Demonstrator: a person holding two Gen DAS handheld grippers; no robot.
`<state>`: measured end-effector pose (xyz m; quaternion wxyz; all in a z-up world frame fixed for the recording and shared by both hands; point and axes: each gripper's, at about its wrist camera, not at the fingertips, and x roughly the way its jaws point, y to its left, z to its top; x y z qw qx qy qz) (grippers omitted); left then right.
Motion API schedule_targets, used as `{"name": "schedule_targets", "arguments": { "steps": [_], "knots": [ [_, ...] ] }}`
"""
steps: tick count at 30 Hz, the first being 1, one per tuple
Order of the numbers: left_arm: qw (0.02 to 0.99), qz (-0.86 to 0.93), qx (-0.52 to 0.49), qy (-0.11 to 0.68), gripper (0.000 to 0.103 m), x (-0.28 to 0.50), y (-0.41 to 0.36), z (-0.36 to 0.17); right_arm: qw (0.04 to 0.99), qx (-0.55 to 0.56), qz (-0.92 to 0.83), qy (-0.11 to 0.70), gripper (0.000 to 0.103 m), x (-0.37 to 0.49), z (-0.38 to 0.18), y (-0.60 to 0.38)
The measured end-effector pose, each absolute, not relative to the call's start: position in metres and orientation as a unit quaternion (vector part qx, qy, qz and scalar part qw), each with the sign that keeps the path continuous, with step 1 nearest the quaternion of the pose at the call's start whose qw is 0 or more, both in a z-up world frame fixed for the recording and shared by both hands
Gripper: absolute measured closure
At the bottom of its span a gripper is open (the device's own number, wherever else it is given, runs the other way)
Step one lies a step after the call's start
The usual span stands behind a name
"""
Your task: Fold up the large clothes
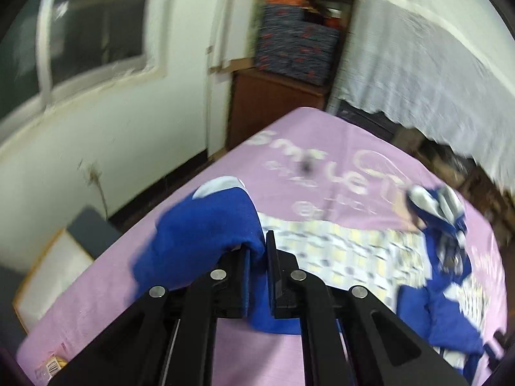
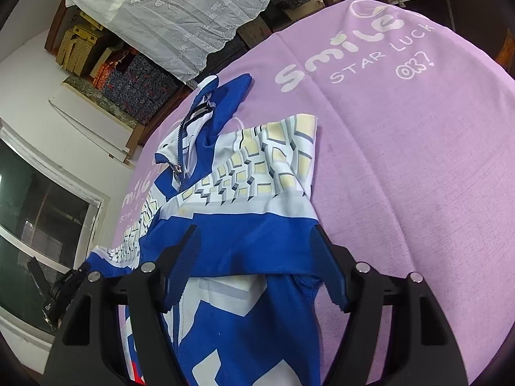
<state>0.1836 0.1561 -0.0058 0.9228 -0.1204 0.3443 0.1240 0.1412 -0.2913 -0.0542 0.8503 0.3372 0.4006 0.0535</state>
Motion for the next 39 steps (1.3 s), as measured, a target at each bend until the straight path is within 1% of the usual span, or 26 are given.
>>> {"name": "schedule_targets", "arguments": {
  "steps": [5,11,14,17,19,20,21,23,24,25,27,28,30,33,36,39],
  "knots": [
    [0.939,0.062,-0.037,0.337,0.095,0.191,0.072,0.011,0.847,0.345,0.053,0.400,0.035,0.142,-0.056,-0.295],
    [0.943,-0.022,0.063,0.327,0.095,0.186,-0.039,0.007,0.840,0.364,0.048,0.399,0.035,0.141,-0.060,-0.306],
    [0.934,-0.068,0.097,0.337,0.095,0.181,-0.092,-0.010,0.835,0.374,0.048,0.399,0.035,0.140,-0.062,-0.312],
    [0.920,-0.094,0.135,0.356,0.094,0.182,-0.136,-0.042,0.834,0.378,0.046,0.399,0.035,0.140,-0.062,-0.315],
    [0.908,-0.094,0.169,0.373,0.091,0.183,-0.155,-0.068,0.834,0.378,0.046,0.399,0.035,0.141,-0.062,-0.316],
    [0.900,-0.094,0.179,0.385,0.088,0.185,-0.157,-0.078,0.834,0.378,0.046,0.399,0.035,0.141,-0.062,-0.317],
    [0.894,-0.096,0.184,0.397,0.084,0.186,-0.158,-0.086,0.834,0.378,0.048,0.400,0.035,0.142,-0.062,-0.317],
    [0.895,-0.097,0.179,0.397,0.067,0.186,-0.151,-0.085,0.835,0.375,0.049,0.399,0.035,0.142,-0.062,-0.316],
    [0.897,-0.101,0.167,0.396,0.053,0.184,-0.143,-0.080,0.836,0.373,0.049,0.399,0.035,0.142,-0.062,-0.316],
    [0.900,-0.102,0.159,0.394,0.041,0.181,-0.137,-0.075,0.837,0.372,0.050,0.399,0.035,0.141,-0.061,-0.315],
    [0.908,-0.104,0.143,0.380,0.032,0.172,-0.120,-0.063,0.839,0.368,0.054,0.396,0.035,0.141,-0.059,-0.313],
    [0.911,-0.105,0.139,0.375,0.026,0.165,-0.112,-0.057,0.841,0.365,0.056,0.396,0.035,0.141,-0.058,-0.311],
    [0.917,-0.098,0.129,0.364,0.021,0.156,-0.086,-0.049,0.848,0.351,0.061,0.393,0.035,0.142,-0.055,-0.304],
    [0.924,-0.067,0.120,0.356,0.021,0.152,-0.042,-0.044,0.863,0.313,0.076,0.390,0.035,0.141,-0.046,-0.286],
    [0.924,-0.026,0.065,0.375,0.021,0.169,0.007,-0.045,0.881,0.261,0.098,0.383,0.035,0.138,-0.036,-0.262],
    [0.916,-0.012,0.008,0.400,0.021,0.192,0.039,-0.049,0.903,0.194,0.115,0.367,0.035,0.133,-0.024,-0.229]
  ]
}}
